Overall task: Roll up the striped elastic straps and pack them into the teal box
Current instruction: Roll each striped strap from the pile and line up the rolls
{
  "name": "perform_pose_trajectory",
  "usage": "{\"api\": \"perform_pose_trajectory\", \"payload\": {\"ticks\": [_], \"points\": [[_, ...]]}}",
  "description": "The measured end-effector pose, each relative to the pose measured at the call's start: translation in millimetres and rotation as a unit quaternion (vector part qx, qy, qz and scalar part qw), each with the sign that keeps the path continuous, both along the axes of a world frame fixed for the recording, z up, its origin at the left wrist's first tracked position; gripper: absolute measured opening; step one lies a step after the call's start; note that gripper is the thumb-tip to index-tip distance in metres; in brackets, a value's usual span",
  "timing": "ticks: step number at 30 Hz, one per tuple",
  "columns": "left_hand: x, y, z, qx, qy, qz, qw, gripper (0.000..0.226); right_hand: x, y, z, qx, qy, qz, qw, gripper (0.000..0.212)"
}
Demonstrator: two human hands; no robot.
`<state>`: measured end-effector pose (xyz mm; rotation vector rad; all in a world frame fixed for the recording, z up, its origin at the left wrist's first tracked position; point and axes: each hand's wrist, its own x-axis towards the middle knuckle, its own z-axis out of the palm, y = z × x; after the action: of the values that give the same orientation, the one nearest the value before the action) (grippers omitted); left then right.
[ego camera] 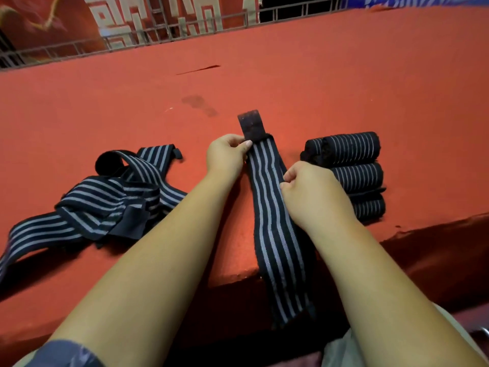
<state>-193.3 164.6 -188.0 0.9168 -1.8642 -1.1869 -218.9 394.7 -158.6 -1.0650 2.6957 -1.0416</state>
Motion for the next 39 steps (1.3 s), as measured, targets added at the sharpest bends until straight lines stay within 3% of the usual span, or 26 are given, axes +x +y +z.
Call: {"api": "perform_pose_trajectory", "payload": {"ticks": [6, 9, 12, 17, 23, 27, 32, 36, 39], "points": [[-19.4, -9.3, -15.7, 0.002, -0.076, 0.014, 0.997, 0.013, -5.4, -6.8, -5.8, 0.016, -0.049, 0.007, 0.999, 0.037], [-23.8, -9.1, -18.3, -0.019, -0.147, 0.015, 0.989, 0.018, -8.0, -8.7, -7.2, 0.018, -0.046, 0.003, 0.999, 0.039], [-24.5, -6.7, -16.4, -0.032, -0.165, 0.026, 0.985, 0.017, -8.9, -9.3, -7.9, 0.022, -0.055, 0.003, 0.998, 0.04], [-19.9, -4.1, -11.1, 0.005, -0.144, 0.017, 0.989, 0.037, -6.8, -5.9, -9.3, 0.022, -0.068, 0.004, 0.997, 0.041], [1.2, 8.8, 3.6, 0.084, 0.004, -0.035, 0.996, 0.012, -2.5, 2.5, -1.2, 0.022, -0.081, 0.029, 0.996, 0.049], [37.9, 24.3, 42.9, 0.062, 0.09, -0.031, 0.994, 0.018, 4.3, 12.6, 14.3, 0.006, -0.083, 0.05, 0.995, 0.051], [101.3, 65.5, 105.9, -0.005, 0.11, -0.065, 0.992, 0.019, 25.0, 28.5, 42.5, -0.121, -0.074, 0.088, 0.986, 0.035], [152.4, 103.9, 148.3, -0.073, 0.109, -0.097, 0.987, 0.019, 48.7, 34.6, 73.1, -0.262, -0.08, 0.133, 0.952, 0.042], [181.5, 125.5, 165.5, -0.089, 0.099, -0.109, 0.985, 0.018, 73.3, 36.8, 93.9, -0.324, -0.109, 0.191, 0.92, 0.035]]}}
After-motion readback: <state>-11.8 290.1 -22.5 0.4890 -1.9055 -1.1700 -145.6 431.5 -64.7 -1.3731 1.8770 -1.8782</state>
